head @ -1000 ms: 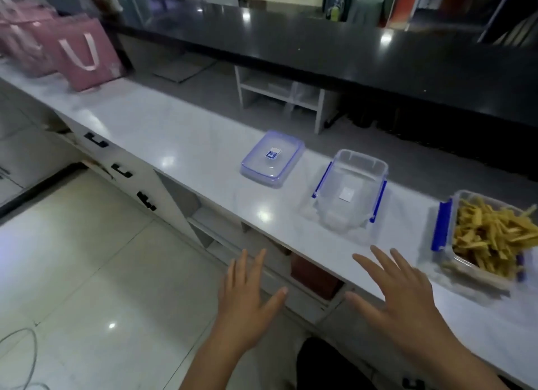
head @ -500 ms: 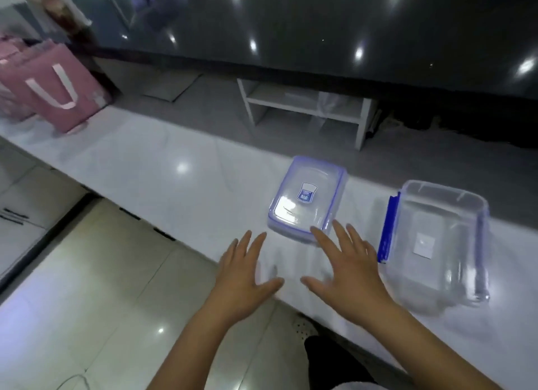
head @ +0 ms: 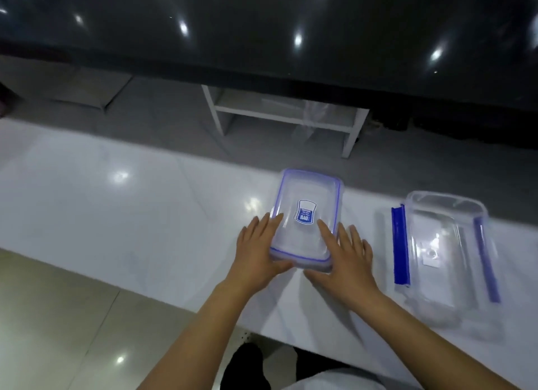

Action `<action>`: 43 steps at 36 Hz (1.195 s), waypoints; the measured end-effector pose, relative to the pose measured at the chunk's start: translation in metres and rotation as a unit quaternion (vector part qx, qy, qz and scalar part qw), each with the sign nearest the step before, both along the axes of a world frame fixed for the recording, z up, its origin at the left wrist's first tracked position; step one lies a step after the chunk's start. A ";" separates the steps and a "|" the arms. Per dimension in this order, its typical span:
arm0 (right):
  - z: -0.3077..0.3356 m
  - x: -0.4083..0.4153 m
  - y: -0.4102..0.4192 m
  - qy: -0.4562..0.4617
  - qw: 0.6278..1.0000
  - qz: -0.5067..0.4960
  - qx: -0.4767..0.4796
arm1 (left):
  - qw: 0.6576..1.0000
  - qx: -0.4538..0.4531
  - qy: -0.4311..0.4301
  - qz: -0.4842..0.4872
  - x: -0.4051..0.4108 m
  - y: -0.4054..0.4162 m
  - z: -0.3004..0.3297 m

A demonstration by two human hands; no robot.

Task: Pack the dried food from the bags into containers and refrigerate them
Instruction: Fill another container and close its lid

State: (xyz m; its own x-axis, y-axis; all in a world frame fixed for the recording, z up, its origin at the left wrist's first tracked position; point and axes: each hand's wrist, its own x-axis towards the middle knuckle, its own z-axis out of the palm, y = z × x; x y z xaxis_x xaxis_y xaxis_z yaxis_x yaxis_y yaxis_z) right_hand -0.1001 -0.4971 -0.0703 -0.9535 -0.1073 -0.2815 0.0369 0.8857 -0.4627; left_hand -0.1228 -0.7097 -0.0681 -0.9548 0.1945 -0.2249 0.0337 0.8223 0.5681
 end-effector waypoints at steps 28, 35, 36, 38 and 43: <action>0.126 0.173 0.039 0.114 0.766 -0.475 -0.417 | 0.802 0.542 -0.223 -0.117 0.097 0.105 0.133; 0.127 0.244 0.144 0.112 0.649 -0.506 -0.556 | 0.809 0.498 -0.238 -0.202 0.183 0.227 0.142; 0.128 0.256 0.161 0.118 0.650 -0.501 -0.559 | 0.808 0.495 -0.237 -0.215 0.196 0.245 0.143; 0.130 0.278 0.192 0.122 0.663 -0.495 -0.548 | 0.811 0.480 -0.220 -0.251 0.219 0.277 0.144; 0.139 0.319 0.263 0.126 0.682 -0.482 -0.535 | 0.807 0.463 -0.176 -0.321 0.259 0.342 0.148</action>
